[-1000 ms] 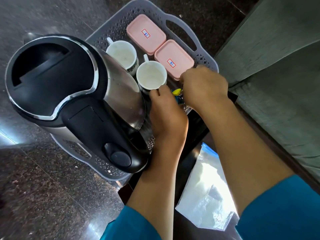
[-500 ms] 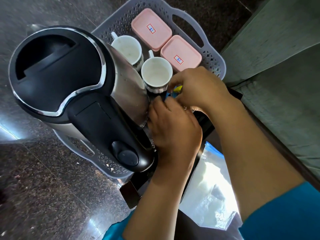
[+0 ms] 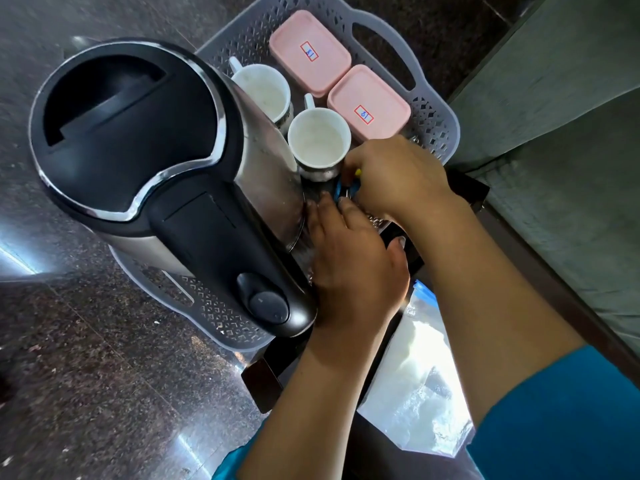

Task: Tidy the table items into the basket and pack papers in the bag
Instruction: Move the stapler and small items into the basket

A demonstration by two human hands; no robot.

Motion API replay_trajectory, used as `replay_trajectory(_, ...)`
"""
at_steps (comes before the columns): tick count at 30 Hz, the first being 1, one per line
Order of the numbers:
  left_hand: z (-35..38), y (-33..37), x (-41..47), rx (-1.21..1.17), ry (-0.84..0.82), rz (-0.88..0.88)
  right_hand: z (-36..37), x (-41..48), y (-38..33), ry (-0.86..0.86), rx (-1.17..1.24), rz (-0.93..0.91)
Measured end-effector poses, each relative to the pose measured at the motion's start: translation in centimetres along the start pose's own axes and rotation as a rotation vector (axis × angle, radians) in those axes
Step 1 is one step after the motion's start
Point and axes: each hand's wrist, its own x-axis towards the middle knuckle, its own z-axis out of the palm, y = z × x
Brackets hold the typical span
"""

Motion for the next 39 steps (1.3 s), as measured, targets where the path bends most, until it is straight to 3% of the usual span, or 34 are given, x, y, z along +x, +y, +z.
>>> replay_trajectory(6,-0.3,0.5,-1.7,0.103,0.084,0.075,-0.9,-1.6,0.2,0.085,0.014,-0.018)
replay_trajectory(12,-0.3,0.9,-2.9,0.204,0.066,0.015,-1.2,-3.1,0.8,0.159,0.048,0.024)
replay_trajectory(15,-0.2,0.4,-2.4,0.208,-0.030,0.020,-0.9,-3.6,1.0,0.204,0.067,0.008)
replay_trajectory(19,-0.7,0.4,-2.5,0.238,-0.017,0.059,-0.1,-4.5,1.5,0.366,0.100,-0.022)
replay_trajectory(23,-0.1,1.3,-3.3,0.172,0.239,0.366,1.4,-7.5,2.9,0.681,0.404,0.104)
replay_trajectory(26,2.5,1.7,-4.7,0.182,0.188,0.587,3.8,-11.3,5.7,0.823,0.668,0.357)
replay_trajectory(32,11.0,0.7,-9.6,0.216,-0.360,0.510,10.6,-22.8,14.2,0.612,0.734,0.766)
replay_trajectory(36,14.6,-1.0,-12.2,0.362,-0.333,0.367,14.1,-28.6,16.2,0.505,0.804,0.943)
replay_trajectory(39,15.9,-1.8,-13.7,0.502,-0.354,0.368,16.7,-30.4,15.8,0.327,0.866,0.984)
